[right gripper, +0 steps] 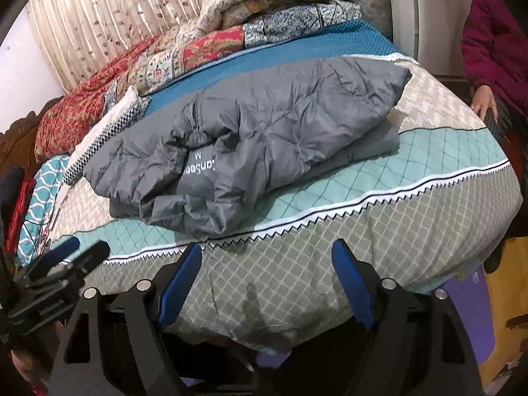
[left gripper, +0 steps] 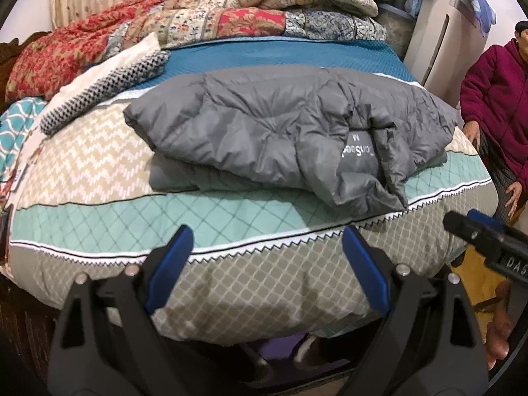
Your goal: Fold large clothes
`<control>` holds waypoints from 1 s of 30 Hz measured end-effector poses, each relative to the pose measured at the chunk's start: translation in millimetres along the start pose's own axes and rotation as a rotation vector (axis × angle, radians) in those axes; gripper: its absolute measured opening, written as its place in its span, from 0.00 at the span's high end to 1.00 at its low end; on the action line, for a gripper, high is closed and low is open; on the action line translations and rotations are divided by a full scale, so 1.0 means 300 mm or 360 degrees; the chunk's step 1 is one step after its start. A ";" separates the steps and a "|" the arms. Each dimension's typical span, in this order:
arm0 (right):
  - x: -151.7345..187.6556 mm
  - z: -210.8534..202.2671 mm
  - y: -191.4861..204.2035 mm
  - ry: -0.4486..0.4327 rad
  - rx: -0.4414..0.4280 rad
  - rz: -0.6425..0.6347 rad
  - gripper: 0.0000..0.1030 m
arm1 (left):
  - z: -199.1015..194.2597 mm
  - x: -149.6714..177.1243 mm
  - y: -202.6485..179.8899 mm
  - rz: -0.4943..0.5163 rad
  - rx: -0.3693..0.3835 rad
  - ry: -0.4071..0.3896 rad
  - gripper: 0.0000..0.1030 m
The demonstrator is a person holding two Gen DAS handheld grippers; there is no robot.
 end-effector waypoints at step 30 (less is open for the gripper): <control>0.046 -0.003 -0.060 0.0008 -0.0053 0.0123 0.26 | 0.015 -0.015 -0.029 0.0019 -0.0030 0.0057 0.15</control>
Point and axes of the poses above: each gripper's, at about its wrist camera, not at the fingertips, and z roughly the way its jaws point, y to its left, x to its underside, the point moved 6 cm from there along z, roughly the way its jaws point, and after that the axes turned 13 degrees about x, right-handed, at the moved point
